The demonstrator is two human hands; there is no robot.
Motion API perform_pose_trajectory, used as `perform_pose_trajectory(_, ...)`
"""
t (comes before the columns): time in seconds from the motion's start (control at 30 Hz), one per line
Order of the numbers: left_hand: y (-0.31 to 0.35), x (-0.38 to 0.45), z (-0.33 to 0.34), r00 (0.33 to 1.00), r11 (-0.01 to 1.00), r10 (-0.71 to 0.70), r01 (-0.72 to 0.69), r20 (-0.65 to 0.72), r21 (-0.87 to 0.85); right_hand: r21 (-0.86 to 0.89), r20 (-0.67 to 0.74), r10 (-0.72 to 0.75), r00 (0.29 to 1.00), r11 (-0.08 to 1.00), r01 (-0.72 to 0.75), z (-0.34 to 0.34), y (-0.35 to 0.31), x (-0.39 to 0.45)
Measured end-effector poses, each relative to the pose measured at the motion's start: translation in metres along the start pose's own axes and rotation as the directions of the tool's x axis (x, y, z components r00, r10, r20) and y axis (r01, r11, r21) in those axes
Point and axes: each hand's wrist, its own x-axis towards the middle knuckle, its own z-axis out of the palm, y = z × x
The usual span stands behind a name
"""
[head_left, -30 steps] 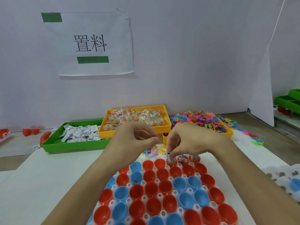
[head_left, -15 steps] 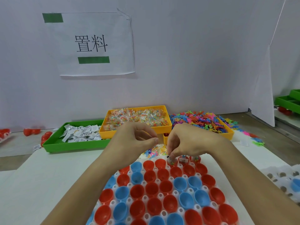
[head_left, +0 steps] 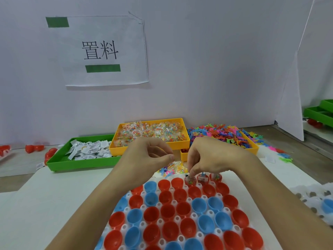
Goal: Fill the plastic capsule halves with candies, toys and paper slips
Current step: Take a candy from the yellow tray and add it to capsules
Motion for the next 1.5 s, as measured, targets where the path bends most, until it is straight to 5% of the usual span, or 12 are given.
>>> perform_pose_trajectory(0.37, -0.006, 0.003, -0.006, 1.0, 1.0, -0.002, 0.002, 0.005, 0.022, 0.058, -0.059, 0.028, 0.998, 0.998, -0.024, -0.013, 0.011, -0.006)
perform_pose_trajectory(0.6, -0.031, 0.007, -0.032, 0.994, 0.932, -0.037, -0.002, 0.101, 0.363, 0.052, -0.278, 0.234, 0.932, 0.972, -0.228, -0.042, 0.058, -0.024)
perform_pose_trajectory(1.17, -0.042, 0.0, 0.007, 0.904, 0.943, -0.108, -0.039, 0.414, 0.331, 0.089, -0.263, 0.189, 0.946, 0.981, -0.172, -0.036, 0.051, -0.019)
perform_pose_trajectory(1.5, -0.044, 0.002, 0.006, 0.943, 0.924, -0.086, -0.045, 0.322, 0.379, 0.078, -0.24, 0.191, 0.952, 0.981, -0.177, -0.034, 0.048, -0.017)
